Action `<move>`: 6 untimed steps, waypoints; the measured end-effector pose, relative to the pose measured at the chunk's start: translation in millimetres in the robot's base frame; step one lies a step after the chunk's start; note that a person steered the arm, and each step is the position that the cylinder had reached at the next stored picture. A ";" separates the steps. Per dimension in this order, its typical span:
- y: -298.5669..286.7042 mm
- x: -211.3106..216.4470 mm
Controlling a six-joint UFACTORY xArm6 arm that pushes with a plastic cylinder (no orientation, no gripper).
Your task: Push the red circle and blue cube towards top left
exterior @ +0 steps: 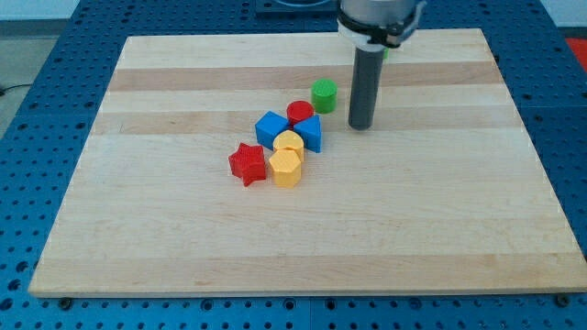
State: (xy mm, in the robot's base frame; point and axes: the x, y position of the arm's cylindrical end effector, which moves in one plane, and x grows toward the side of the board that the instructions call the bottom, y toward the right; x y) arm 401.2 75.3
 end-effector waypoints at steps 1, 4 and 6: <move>-65.7 -2.4; -182.0 -75.0; -190.6 -135.5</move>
State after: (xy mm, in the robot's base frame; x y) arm 265.7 -115.3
